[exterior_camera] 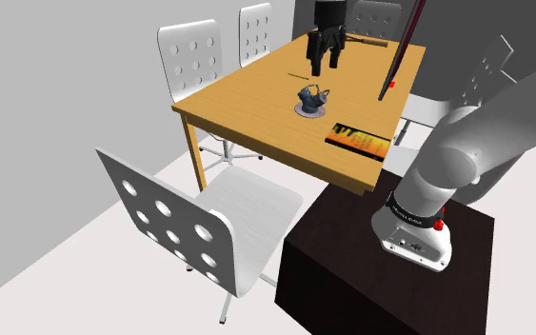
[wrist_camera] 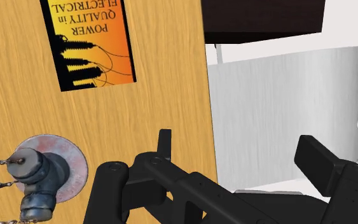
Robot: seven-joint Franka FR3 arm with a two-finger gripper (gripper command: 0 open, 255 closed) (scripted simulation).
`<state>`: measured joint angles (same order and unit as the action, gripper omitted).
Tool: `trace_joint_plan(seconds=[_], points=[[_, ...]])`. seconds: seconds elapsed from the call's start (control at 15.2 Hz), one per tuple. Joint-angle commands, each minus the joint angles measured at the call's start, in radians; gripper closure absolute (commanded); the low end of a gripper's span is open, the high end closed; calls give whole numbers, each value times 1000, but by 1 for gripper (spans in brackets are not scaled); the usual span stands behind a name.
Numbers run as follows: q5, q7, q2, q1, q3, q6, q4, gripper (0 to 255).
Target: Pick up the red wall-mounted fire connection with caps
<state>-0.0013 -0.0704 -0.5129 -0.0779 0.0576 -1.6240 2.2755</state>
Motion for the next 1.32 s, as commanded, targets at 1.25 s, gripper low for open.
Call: trace_joint_plan(seconds=[1.25], points=[[-83, -163, 672, -138, 170, -274, -323, 0]])
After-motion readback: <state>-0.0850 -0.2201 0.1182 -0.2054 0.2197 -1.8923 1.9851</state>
